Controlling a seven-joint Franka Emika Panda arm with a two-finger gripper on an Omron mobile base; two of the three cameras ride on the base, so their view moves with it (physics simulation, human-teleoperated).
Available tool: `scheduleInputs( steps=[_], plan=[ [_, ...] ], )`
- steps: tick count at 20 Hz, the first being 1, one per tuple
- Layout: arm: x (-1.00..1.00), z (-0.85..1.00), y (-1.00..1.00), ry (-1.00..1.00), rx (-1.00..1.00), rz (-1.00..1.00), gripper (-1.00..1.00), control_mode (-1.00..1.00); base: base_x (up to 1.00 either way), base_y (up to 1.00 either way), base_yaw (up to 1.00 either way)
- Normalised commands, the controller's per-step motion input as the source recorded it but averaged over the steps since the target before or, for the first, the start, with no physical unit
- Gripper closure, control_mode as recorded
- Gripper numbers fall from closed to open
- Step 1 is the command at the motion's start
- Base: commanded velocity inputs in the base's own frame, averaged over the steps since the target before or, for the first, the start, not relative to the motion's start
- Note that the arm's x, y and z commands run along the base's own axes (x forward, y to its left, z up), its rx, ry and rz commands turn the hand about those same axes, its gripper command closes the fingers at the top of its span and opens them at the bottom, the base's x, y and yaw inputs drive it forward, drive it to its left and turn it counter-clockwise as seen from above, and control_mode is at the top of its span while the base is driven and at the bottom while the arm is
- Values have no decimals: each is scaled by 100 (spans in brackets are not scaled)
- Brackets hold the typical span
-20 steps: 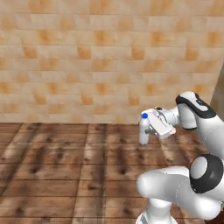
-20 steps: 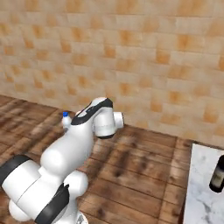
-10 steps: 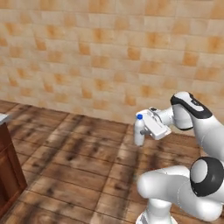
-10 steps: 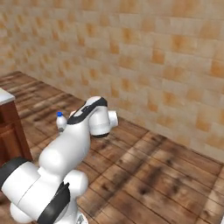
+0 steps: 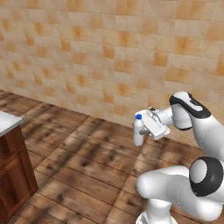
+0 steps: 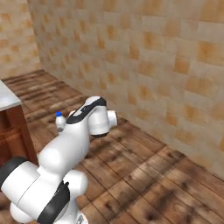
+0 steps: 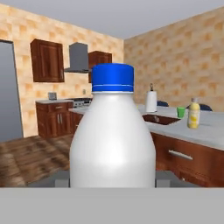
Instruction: Place the drinks on the dining counter in a tight cluster.
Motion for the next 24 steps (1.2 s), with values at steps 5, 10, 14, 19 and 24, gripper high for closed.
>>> scheduleInputs(
  steps=[5, 10, 14, 19, 24],
  plan=[
    [0, 0, 0, 0, 0, 0, 100, 100, 65, 0, 42],
    [0, 0, 0, 0, 0, 0, 100, 100, 69, 0, 41],
    [0, 0, 0, 0, 0, 0, 100, 100, 59, 19, 38],
    [0, 0, 0, 0, 0, 0, 100, 100, 48, 25, 43],
    [0, 0, 0, 0, 0, 0, 100, 100, 44, 15, 53]
  ],
)
